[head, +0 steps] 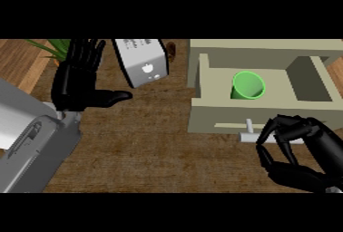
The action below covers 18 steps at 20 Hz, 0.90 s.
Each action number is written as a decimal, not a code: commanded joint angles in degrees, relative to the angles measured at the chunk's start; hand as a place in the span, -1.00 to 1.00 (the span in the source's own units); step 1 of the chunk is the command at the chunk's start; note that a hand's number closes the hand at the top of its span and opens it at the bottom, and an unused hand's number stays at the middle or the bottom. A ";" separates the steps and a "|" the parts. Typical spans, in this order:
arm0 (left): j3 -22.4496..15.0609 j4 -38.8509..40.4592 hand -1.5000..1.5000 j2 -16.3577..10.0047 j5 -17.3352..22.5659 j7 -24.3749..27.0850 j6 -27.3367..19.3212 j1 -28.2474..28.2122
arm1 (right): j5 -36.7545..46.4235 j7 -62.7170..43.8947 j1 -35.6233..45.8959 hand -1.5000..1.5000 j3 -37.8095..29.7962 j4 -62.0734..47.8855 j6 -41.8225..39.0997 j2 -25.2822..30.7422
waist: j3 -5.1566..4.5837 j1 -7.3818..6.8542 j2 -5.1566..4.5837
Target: Pick up the cup, place it into the drawer and close the drawer
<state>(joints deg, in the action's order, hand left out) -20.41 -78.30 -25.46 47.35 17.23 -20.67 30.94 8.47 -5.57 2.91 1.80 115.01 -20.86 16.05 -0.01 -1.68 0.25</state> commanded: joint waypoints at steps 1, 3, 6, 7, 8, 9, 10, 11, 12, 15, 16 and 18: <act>1.72 -3.06 -1.00 -3.58 1.19 -0.78 3.32 -4.62 | 12.10 6.56 1.54 1.00 3.81 -4.26 -1.05 4.91 | 0.03 -0.53 -0.22; 1.16 -4.34 -1.00 -2.56 0.21 1.89 3.47 -9.14 | 17.37 8.59 2.11 1.00 6.40 -6.67 0.56 5.40 | 0.02 -0.20 -0.27; 3.19 -4.72 -1.00 -5.25 1.09 4.28 9.92 -14.61 | 25.47 11.73 3.07 1.00 10.66 -12.93 5.65 3.79 | 0.01 -0.16 -0.41; 5.01 -3.02 -1.00 -5.75 1.76 4.97 11.59 -14.92 | 27.72 12.41 2.14 1.00 12.76 -13.84 6.52 3.54 | 0.00 0.33 -0.43; 5.62 -6.83 -1.00 -6.32 1.16 3.61 9.73 -15.43 | 27.91 13.39 6.12 1.00 11.22 -18.79 7.49 2.90 | 0.03 0.28 -0.33; 6.07 -6.76 -1.00 -7.66 1.44 3.35 10.54 -17.34 | 31.04 15.62 4.16 1.00 12.74 -21.63 10.89 2.14 | 0.05 0.05 -0.36; 7.21 -12.54 -1.00 -9.25 2.11 0.05 8.67 -18.04 | 30.58 18.11 3.30 1.00 11.89 -23.78 12.09 1.90 | 0.08 0.32 -0.20; 9.02 -4.59 -1.00 -7.33 2.09 4.50 14.33 -18.44 | 30.98 18.83 6.49 1.00 12.07 -27.49 12.87 0.30 | 0.02 0.81 -0.42; 9.97 -6.57 -1.00 -7.90 1.76 2.58 13.76 -18.08 | 32.98 15.46 8.76 -1.00 13.22 -28.05 13.17 -1.70 | 0.02 0.94 -0.33; 9.72 -10.71 -1.00 -7.14 0.29 2.77 14.02 -23.32 | 33.21 16.46 13.07 -1.00 10.72 -36.50 12.81 -1.98 | 0.03 0.83 -0.31; 11.48 -8.36 -1.00 -8.18 1.66 4.09 17.57 -23.61 | 35.21 15.35 15.65 -1.00 12.14 -39.68 13.28 -3.15 | 0.01 0.54 -0.40; 12.13 -6.47 -1.00 -6.81 0.72 5.29 18.32 -24.80 | 38.32 18.35 15.43 -1.00 12.78 -43.85 16.48 -2.93 | 0.02 0.77 -0.42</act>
<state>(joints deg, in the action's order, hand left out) -10.06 -85.88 -32.85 48.54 20.98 -5.28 9.33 42.34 10.43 15.04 13.67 80.21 -7.94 14.56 0.01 -0.99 -0.09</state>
